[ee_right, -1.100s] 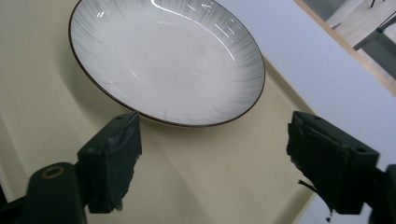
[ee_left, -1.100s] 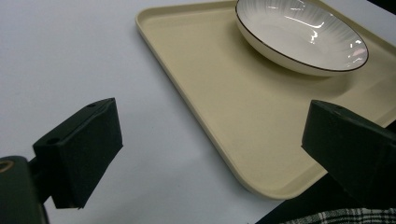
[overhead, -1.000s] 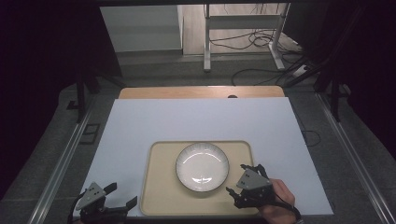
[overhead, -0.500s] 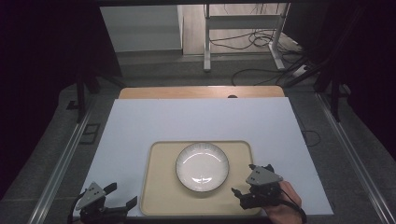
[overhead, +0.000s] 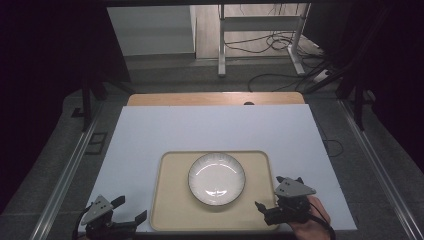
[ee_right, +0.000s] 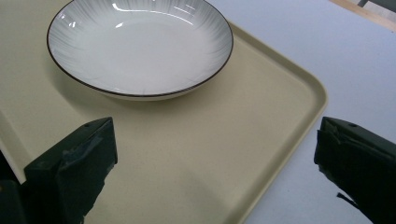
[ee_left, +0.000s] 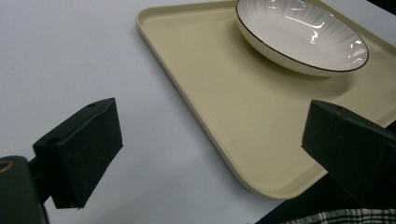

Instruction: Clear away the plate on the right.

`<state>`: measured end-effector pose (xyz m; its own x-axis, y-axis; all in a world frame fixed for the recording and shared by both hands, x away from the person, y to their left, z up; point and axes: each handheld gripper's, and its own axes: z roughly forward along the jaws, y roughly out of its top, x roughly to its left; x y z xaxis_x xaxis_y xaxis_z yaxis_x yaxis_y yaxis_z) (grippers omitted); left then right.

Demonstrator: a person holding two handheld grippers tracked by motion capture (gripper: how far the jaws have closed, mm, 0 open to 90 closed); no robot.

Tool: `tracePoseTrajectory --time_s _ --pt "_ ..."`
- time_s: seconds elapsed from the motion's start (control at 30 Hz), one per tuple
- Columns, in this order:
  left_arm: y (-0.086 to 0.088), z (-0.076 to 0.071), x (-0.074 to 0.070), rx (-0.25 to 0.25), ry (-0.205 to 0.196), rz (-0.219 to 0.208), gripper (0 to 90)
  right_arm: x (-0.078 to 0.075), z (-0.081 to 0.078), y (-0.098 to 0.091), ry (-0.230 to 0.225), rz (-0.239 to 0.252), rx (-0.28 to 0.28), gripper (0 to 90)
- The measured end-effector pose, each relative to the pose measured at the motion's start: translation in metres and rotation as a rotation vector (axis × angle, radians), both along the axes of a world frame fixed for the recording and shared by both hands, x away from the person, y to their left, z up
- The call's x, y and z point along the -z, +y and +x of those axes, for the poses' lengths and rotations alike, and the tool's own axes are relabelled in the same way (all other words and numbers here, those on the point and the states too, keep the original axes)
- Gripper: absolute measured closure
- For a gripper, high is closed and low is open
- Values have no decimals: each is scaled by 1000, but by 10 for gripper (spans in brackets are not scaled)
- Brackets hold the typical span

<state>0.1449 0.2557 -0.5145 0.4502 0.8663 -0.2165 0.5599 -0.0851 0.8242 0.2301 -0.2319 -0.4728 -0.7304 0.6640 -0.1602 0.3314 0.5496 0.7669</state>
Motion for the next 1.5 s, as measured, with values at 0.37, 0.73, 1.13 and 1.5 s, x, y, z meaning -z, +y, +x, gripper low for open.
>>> tracePoseTrajectory --time_s 0.37,0.73,1.13,1.5 --pt "0 0 0 0 0 1 47 0 -4 -15 9 37 51 0" --pt "0 0 0 0 0 1 47 -1 -10 -31 2 63 104 0" --pt "0 0 0 0 0 1 48 1 -15 -49 19 113 154 0" --pt "0 0 0 -2 -4 4 48 4 -20 -66 35 168 186 0"
